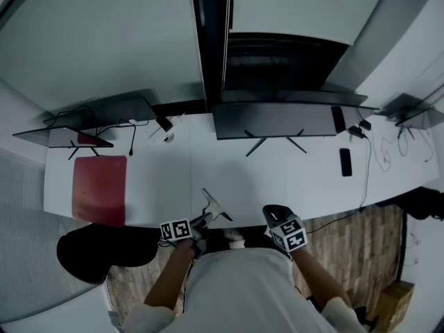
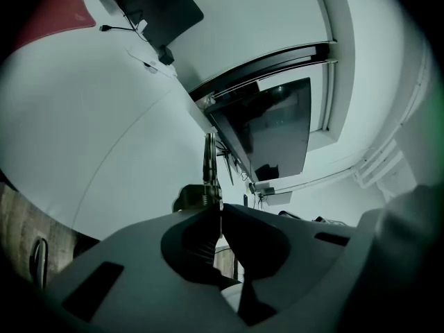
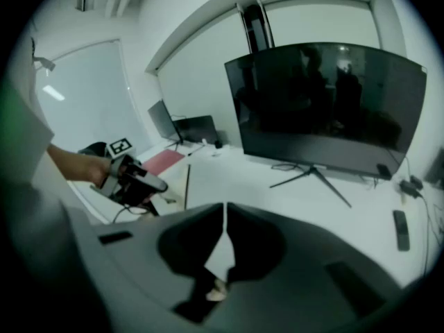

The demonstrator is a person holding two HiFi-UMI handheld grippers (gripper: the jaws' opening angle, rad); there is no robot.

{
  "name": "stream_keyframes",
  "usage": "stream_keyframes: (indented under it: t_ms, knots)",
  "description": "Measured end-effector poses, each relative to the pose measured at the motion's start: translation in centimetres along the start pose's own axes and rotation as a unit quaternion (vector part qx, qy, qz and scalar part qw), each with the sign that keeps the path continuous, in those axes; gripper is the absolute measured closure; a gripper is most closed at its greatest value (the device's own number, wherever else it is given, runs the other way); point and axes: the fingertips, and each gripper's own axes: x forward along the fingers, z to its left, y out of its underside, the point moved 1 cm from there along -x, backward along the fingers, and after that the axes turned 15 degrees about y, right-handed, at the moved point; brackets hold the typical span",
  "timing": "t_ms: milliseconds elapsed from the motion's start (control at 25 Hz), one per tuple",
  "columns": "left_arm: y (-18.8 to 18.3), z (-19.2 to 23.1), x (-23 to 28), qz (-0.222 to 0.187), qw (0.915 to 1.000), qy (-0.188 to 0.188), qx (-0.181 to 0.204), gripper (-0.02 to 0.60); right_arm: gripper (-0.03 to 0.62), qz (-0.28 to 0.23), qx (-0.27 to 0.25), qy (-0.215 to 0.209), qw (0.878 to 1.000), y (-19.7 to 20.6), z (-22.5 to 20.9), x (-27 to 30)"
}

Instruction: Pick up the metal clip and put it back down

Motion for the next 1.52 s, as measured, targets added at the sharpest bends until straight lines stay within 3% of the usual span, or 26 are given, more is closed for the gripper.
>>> stream_keyframes:
  t_ms: [520,1000,1520]
  knots:
    - [2.3,-3.7,7.3,-0.009,0.9998,0.009,0.017,0.546,0.559,-0.022,0.005,-0.005,1.000,2.9,-7.7,-2.7]
    - [4.5,-5.8,13.0,-0.025,0.9996,0.009,0.004,0.546,0.559,-0.027,0.022,-0.012,0.999,5.2,-14.4,-4.3]
    - [5.4,-7.5,18.3,0.014,0.9998,0.013,-0.001,0.546,0.559,-0.026,0.054,0.002,0.998,6.3,-18.7,-4.4]
